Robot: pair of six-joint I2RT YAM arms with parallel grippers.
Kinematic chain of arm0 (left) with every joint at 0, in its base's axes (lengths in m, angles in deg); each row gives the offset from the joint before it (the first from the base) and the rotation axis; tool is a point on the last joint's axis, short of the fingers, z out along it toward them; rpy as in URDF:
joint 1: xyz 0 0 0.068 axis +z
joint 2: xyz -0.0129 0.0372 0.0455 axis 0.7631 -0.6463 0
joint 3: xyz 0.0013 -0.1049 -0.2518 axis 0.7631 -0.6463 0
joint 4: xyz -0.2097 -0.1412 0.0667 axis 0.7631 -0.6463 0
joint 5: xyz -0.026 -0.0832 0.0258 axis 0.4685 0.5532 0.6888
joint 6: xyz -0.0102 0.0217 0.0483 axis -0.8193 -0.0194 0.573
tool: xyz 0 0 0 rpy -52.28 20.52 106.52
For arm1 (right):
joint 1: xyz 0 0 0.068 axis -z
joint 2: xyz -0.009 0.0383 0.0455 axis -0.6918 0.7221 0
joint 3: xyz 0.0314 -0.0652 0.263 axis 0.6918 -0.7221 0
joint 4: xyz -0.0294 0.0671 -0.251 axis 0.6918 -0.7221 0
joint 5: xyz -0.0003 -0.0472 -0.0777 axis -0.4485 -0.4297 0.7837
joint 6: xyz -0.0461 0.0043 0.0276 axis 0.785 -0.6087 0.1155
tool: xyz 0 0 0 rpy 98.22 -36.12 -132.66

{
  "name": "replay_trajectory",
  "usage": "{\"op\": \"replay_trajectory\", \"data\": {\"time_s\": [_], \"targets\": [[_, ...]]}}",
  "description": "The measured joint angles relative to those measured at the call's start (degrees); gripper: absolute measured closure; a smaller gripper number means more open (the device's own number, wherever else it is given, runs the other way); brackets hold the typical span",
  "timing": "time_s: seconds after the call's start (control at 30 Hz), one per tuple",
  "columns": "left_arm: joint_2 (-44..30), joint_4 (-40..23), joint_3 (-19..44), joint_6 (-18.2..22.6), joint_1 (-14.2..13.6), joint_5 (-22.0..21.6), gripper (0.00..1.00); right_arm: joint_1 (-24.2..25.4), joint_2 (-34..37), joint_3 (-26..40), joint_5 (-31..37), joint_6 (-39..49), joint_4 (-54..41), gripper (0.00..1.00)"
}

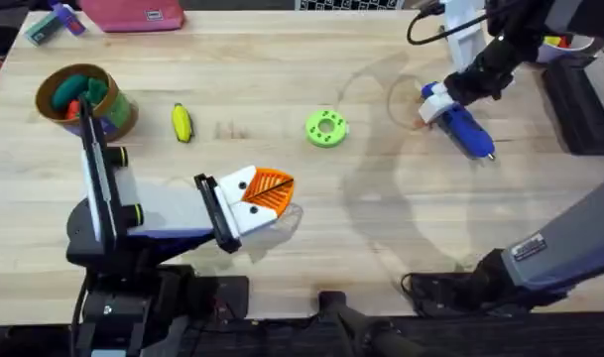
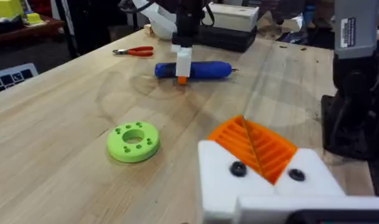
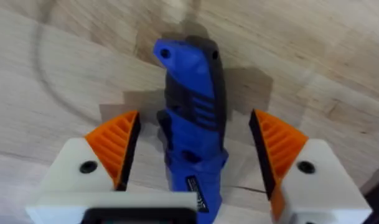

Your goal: Pick up the gripper from the table and insert it into the empty holder that is missing its gripper. Then pick up a screw, insert it into the mounting hole, and use the screwdriver to tighten it. Finally, clean up the table by picking up the vegetable and placing it into the bucket.

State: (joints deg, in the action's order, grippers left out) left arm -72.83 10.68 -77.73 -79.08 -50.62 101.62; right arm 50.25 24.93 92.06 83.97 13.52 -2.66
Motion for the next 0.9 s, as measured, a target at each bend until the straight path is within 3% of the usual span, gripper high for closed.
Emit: {"op": "replay_trajectory", "data": {"time_s": [0.17,0.23,0.33,0.47,0.9], "targets": [[0.0,0.0,0.0,0.0,0.0,0.0,0.983,0.2,1.3,0.5,-0.7,0.0,-0.3,0.075],[0.0,0.0,0.0,0.0,0.0,0.0,0.983,0.1,1.4,0.5,-1.2,0.2,-0.5,0.149],[0.0,0.0,0.0,0.0,0.0,0.0,0.983,0.1,1.5,0.6,-1.7,0.6,-0.5,0.401],[0.0,0.0,0.0,0.0,0.0,0.0,0.983,0.2,2.0,0.6,-0.9,0.8,0.6,0.947],[0.0,0.0,0.0,0.0,0.0,0.0,0.983,0.2,1.9,0.7,-0.9,0.4,0.2,0.977]]}}
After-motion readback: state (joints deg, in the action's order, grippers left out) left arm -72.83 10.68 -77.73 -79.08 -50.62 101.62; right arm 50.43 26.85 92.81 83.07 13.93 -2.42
